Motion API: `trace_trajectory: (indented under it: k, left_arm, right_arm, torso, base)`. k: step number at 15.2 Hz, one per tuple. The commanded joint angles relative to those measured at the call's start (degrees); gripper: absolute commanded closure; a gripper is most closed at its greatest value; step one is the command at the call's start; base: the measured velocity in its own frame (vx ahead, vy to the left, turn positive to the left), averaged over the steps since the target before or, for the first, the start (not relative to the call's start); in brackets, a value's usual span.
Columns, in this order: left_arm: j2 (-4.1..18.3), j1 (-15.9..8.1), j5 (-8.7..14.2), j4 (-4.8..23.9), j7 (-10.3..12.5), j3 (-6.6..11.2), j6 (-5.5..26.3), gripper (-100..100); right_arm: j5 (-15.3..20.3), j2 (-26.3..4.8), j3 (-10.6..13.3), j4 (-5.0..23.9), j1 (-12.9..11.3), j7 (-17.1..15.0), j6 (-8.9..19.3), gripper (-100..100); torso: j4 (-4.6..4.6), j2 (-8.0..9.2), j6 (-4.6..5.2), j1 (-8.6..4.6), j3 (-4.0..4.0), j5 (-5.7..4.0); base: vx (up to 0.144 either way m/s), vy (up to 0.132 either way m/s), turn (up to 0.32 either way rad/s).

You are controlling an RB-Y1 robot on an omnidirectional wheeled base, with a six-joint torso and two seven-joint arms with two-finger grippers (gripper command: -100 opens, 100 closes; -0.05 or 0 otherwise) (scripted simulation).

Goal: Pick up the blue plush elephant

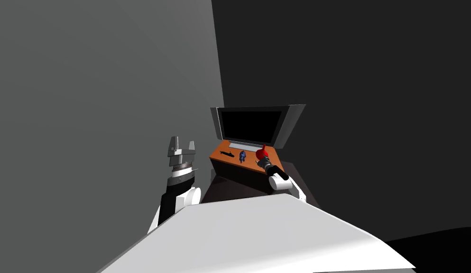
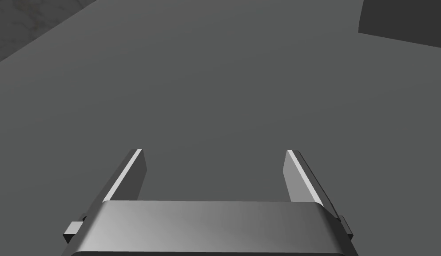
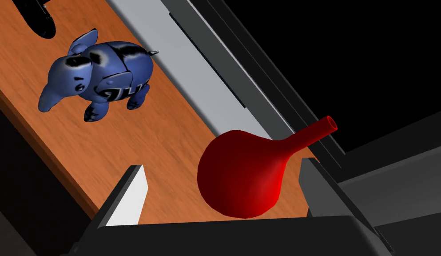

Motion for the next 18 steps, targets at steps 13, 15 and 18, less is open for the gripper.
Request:
trace_trajectory:
  k: [13,15,18]
  left_arm:
    - [0.0,0.0,0.0,0.0,0.0,0.00,0.0,0]
    - [0.0,0.0,0.0,0.0,0.0,0.00,0.0,0]
    - [0.0,0.0,0.0,0.0,0.0,0.00,0.0,0]
  right_arm:
    - [-2.8,-1.6,-1.7,6.6,-4.7,-16.2,14.9,-100]
    - [-3.5,-1.9,-2.2,8.2,-5.7,-18.8,18.1,-100]
    - [-4.2,-2.3,-2.7,9.8,-6.8,-22.3,21.2,-100]
  torso:
    - [-0.03,-0.13,-0.01,0.07,-0.08,0.01]
    - [-0.02,-0.13,-0.01,0.05,-0.07,0.01]
    - [-0.03,-0.18,-0.01,0.03,-0.10,0.01]
  base:
    - [0.025,0.069,0.020]
    - [0.043,0.076,0.043]
    - [0.058,0.068,0.032]
